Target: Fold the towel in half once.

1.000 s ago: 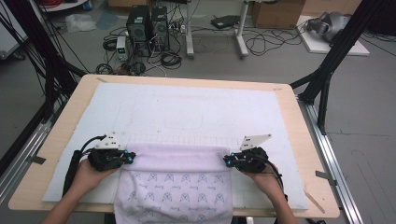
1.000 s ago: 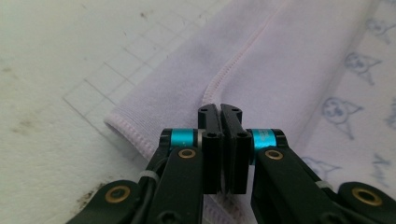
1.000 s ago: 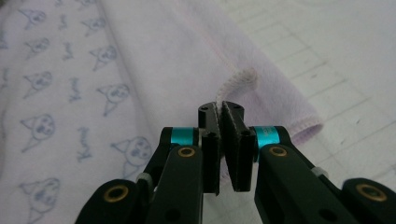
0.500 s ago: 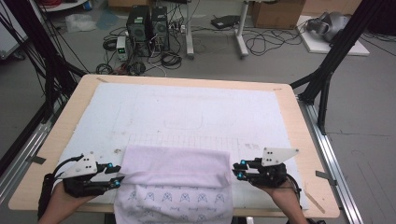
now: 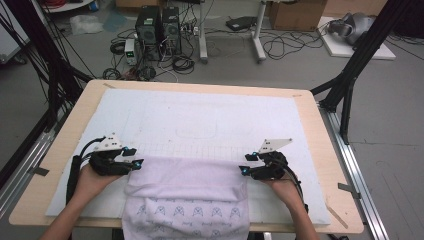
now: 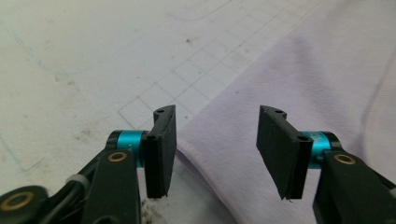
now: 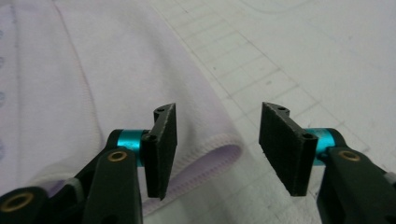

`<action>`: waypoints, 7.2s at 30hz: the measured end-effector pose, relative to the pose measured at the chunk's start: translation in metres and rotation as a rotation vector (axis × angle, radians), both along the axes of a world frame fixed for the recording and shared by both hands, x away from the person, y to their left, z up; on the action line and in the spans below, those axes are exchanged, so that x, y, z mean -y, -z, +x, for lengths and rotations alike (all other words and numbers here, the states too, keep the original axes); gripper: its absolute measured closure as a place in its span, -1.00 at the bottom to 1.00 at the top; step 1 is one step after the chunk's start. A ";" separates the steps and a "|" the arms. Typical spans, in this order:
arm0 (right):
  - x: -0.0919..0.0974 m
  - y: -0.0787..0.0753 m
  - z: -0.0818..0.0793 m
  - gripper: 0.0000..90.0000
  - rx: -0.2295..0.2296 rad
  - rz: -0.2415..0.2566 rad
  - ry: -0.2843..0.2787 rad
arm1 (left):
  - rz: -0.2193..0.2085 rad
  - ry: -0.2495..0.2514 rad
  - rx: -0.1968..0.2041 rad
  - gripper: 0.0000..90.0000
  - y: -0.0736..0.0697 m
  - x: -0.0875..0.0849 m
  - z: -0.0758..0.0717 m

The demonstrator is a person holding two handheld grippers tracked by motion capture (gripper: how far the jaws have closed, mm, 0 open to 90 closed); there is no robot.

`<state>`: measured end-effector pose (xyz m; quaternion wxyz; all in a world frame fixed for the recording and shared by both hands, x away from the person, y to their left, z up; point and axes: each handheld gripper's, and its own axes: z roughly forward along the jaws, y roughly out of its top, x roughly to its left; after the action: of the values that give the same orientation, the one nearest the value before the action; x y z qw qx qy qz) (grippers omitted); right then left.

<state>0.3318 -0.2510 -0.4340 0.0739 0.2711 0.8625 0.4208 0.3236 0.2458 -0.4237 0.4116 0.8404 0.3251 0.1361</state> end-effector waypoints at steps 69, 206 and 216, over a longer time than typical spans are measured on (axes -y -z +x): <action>-0.006 -0.003 0.094 0.21 -0.085 -0.024 0.090 | 0.072 0.066 -0.088 0.59 0.002 0.029 0.099; 0.001 -0.063 0.142 0.01 0.014 -0.079 0.193 | 0.005 -0.202 0.054 0.23 -0.053 0.005 0.129; -0.007 -0.033 0.088 0.14 0.029 -0.043 0.096 | 0.033 -0.065 0.042 0.23 -0.024 0.016 0.085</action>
<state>0.4196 -0.2440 -0.4014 0.1124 0.3042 0.8562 0.4021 0.4083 0.2296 -0.3995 0.3996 0.8332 0.3411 0.1722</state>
